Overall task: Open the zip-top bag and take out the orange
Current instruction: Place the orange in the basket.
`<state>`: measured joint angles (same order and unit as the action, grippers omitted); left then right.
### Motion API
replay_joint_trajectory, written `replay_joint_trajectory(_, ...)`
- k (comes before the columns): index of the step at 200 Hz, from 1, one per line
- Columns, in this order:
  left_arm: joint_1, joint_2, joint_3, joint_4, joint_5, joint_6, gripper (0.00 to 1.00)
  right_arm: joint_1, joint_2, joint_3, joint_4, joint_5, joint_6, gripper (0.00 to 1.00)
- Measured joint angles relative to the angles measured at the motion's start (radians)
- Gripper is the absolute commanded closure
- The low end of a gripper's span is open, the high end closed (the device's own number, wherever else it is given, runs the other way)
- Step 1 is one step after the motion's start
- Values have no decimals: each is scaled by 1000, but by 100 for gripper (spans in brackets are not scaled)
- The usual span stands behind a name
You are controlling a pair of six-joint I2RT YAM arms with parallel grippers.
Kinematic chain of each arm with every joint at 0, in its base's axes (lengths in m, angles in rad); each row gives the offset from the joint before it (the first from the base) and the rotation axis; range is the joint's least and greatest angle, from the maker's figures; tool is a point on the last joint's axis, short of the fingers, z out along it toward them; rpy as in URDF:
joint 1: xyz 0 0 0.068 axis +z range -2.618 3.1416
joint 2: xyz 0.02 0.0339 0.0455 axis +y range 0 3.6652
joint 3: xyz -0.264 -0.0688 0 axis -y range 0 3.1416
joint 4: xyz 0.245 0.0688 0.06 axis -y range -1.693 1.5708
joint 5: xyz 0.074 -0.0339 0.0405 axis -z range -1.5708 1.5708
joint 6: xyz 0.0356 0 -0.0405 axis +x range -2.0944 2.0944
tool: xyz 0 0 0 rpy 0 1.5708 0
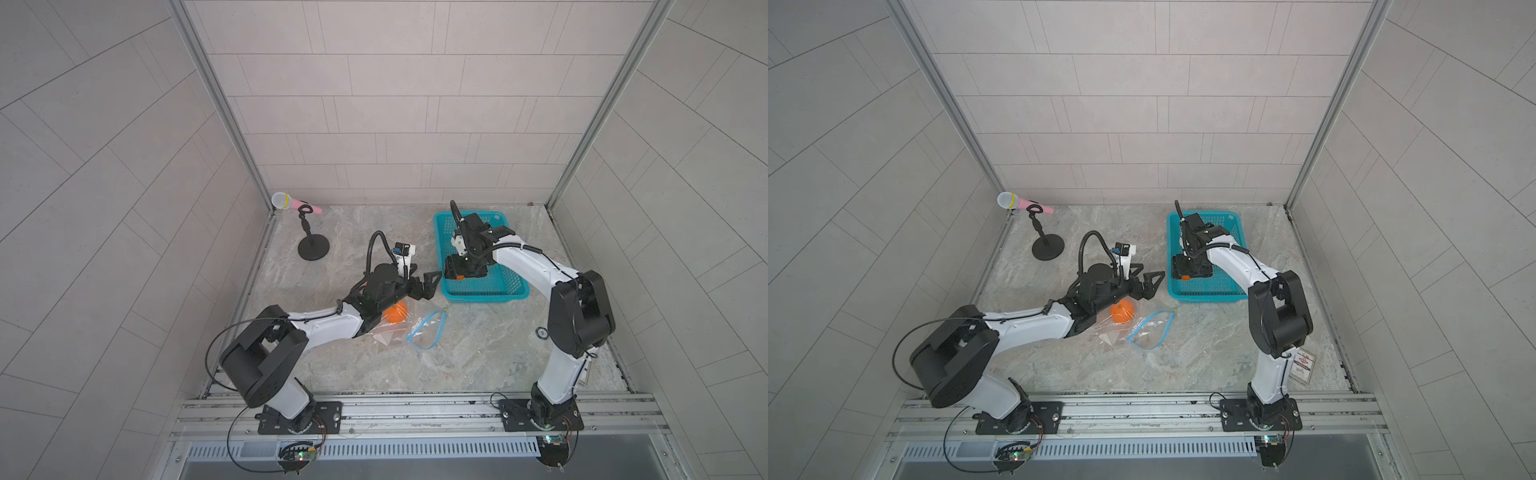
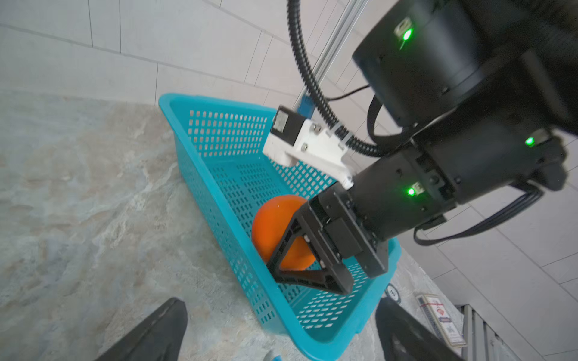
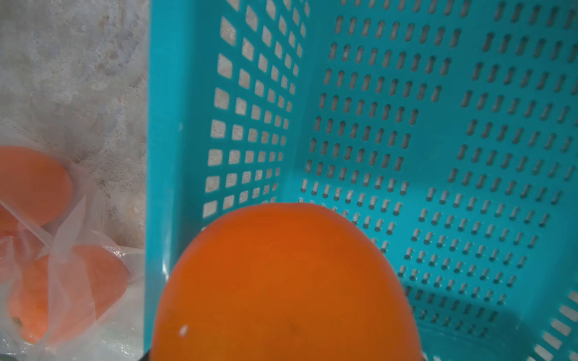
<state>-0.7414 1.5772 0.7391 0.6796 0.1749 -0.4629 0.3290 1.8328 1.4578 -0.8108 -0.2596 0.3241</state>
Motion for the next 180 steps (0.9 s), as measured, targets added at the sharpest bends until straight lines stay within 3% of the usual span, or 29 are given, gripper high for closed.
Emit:
replay_joint_trajectory(69, -10, 97, 151, -93, -22, 14, 0, -28, 87, 27, -24, -34, 0, 45)
replay_joint_trajectory(114, -25, 151, 158, -116, -28, 11, 0, -26, 150, 37, -53, -9, -1, 44)
replay_joint_trajectory(131, -28, 144, 154, -116, -39, 11, 0, -27, 168, 40, -59, -6, -2, 39)
replay_joint_trajectory(152, -30, 119, 136, -118, -45, 11, 0, -26, 168, 44, -59, 0, -2, 23)
replay_joint_trajectory(180, -31, 61, 112, -146, -53, 11, 0, -23, 168, 48, -74, 15, -5, 18)
